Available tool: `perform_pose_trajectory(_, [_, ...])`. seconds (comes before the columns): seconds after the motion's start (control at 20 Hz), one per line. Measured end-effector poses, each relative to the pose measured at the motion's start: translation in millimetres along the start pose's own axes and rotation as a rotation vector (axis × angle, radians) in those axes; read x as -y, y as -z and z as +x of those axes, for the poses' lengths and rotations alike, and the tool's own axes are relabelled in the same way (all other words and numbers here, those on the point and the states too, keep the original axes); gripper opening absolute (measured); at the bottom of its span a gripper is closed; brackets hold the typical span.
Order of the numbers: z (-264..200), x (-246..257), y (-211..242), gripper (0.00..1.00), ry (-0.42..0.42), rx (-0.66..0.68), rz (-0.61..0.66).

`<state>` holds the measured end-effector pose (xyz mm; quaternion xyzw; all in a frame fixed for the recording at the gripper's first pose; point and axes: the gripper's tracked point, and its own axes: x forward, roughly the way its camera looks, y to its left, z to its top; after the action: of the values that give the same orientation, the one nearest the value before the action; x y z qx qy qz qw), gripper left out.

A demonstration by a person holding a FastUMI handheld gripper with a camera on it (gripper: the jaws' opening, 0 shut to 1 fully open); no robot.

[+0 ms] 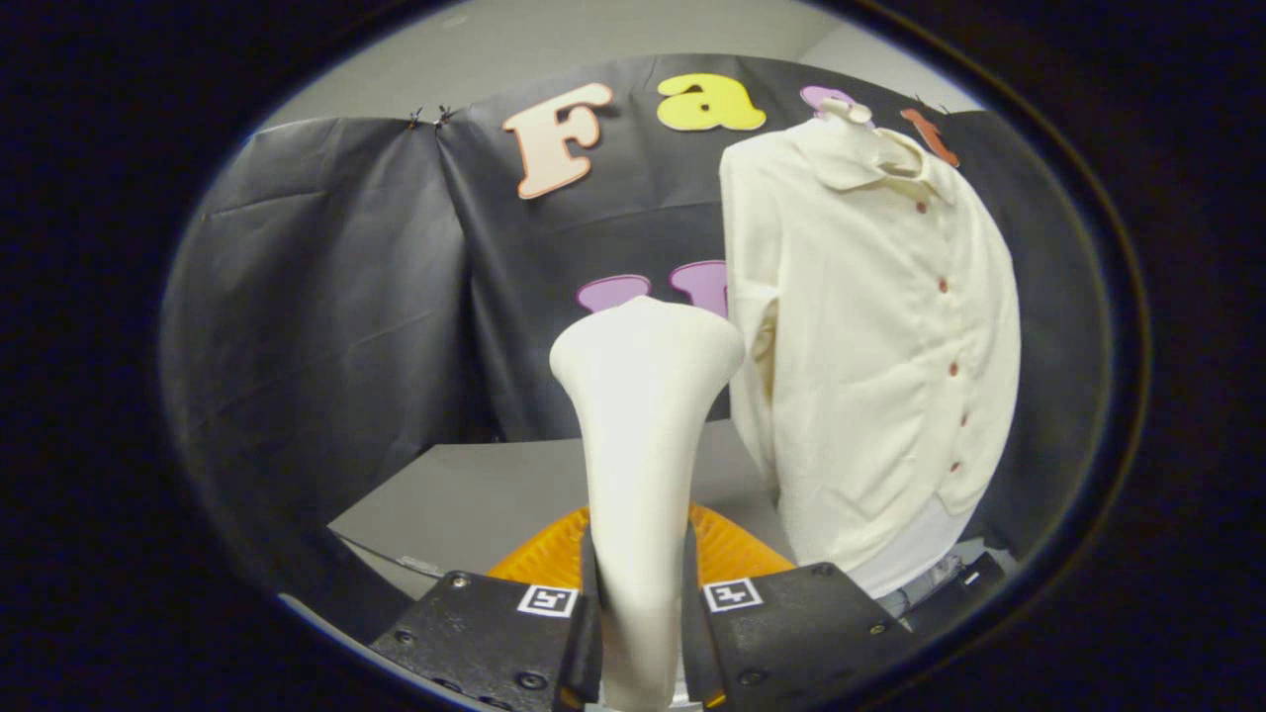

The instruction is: Iron the clothes twice with a garment steamer, once on the left side and once on the right side.

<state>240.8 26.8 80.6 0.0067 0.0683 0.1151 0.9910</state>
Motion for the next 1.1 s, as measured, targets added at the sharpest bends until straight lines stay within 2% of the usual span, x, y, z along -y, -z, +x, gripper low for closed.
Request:
perform_pose_trajectory(0.2, [-28.1,42.1,-36.9,0.32,0.034,0.034,-0.022])
perform_pose_trajectory(0.45, [-37.1,94.4,-83.5,0.32,0.087,0.07,-0.038])
perform_pose_trajectory(0.65, [-22.2,136.0,-117.1,0.32,0.162,0.09,-0.015])
perform_pose_trajectory(1.0, [34.8,169.0,-138.0,0.34,0.19,0.028,-0.04])
perform_pose_trajectory(1.1, [50.1,169.2,-135.1,0.34,0.167,0.017,-0.069])
